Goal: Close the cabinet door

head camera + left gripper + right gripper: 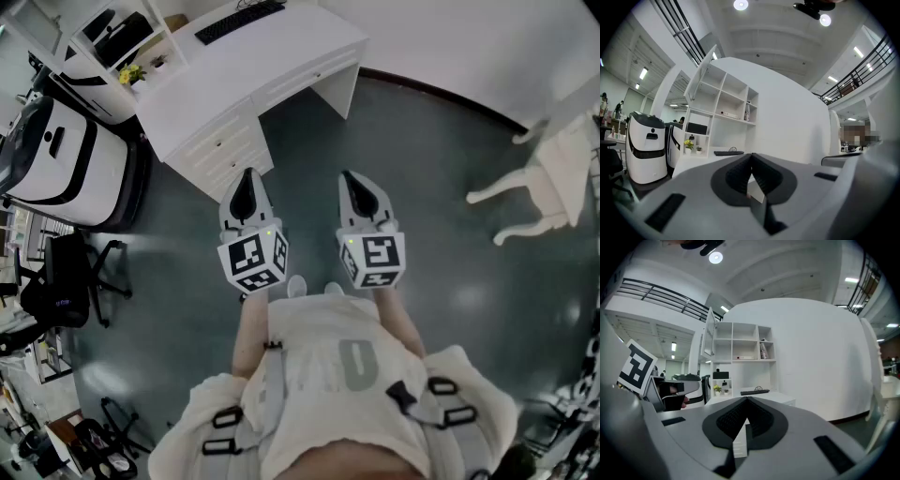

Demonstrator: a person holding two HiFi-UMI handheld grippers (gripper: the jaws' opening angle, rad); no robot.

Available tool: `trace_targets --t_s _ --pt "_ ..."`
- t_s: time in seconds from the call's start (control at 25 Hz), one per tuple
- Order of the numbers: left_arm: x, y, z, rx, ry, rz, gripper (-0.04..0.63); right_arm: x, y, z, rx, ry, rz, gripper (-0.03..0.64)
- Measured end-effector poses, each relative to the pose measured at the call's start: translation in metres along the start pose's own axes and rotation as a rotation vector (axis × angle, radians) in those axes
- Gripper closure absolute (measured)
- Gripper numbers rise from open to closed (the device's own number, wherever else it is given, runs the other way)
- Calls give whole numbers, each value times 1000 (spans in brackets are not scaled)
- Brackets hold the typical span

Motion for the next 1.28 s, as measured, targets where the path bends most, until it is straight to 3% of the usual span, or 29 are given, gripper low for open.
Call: trace_targets --t_s 0.56,1.0,1.28 --pt "-6 4 -6 29 8 -36 591 -7 8 -4 36 -5 -20 620" --pt "-10 54 -21 7 6 -34 591 16 53 -22 47 -7 -13 620" --pt "7 65 -31 -12 3 -56 591 23 47 -35 74 0 -60 620"
Point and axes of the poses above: the fingertips, and each gripper's own axes: x forward along the fingers, y to its left, z out of its top, the point moved 1 cm from there along -x, backward along the fingers, and after that the axes turned 11 degrees about x, right-handed, at the moved point
